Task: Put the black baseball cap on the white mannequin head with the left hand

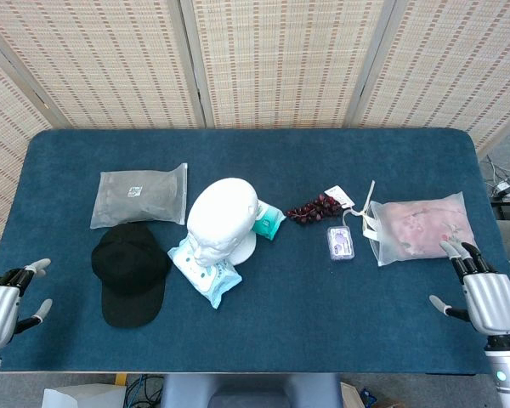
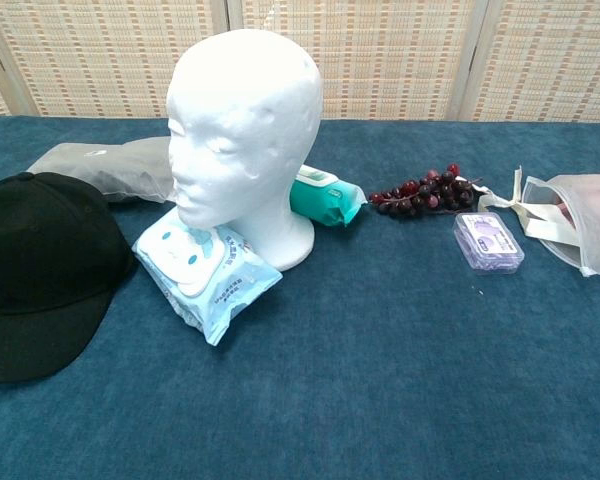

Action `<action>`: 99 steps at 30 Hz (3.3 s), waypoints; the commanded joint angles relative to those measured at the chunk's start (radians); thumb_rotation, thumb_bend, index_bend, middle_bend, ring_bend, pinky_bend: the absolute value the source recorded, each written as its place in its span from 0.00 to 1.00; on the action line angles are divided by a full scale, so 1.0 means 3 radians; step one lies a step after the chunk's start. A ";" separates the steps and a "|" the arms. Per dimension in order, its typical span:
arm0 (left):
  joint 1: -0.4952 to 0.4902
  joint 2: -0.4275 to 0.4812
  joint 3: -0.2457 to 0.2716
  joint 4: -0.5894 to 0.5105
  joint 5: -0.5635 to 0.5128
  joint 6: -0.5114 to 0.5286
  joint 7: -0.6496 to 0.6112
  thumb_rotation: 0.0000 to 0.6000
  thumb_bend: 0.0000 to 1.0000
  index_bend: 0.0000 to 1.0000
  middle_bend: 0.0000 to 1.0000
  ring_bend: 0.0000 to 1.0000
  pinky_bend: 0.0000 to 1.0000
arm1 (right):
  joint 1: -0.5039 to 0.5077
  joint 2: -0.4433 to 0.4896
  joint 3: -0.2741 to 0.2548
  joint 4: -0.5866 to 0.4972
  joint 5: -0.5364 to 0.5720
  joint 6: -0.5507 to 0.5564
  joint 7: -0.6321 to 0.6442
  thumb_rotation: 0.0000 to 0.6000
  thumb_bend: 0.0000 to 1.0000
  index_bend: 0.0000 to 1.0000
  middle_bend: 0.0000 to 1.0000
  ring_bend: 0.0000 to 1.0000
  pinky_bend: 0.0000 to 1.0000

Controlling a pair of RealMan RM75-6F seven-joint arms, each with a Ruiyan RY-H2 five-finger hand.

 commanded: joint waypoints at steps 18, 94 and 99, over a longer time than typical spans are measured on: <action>0.0055 0.0015 0.0045 -0.0046 0.0143 0.0142 -0.0046 1.00 0.26 0.33 0.36 0.32 0.45 | 0.0040 -0.0017 0.0026 -0.0039 0.0086 -0.0090 -0.0098 1.00 0.00 0.08 0.20 0.13 0.42; -0.0242 -0.1284 0.0433 0.1091 0.0669 -0.0369 0.0532 1.00 0.05 0.71 0.75 0.46 0.45 | 0.0025 0.0057 0.0001 -0.0048 0.0022 -0.0048 0.0076 1.00 0.00 0.10 0.22 0.13 0.42; -0.0264 -0.1307 0.0427 0.1116 0.0640 -0.0390 0.0522 1.00 0.05 0.71 0.75 0.46 0.45 | 0.0023 0.0061 0.0001 -0.0049 0.0018 -0.0043 0.0088 1.00 0.00 0.10 0.22 0.13 0.42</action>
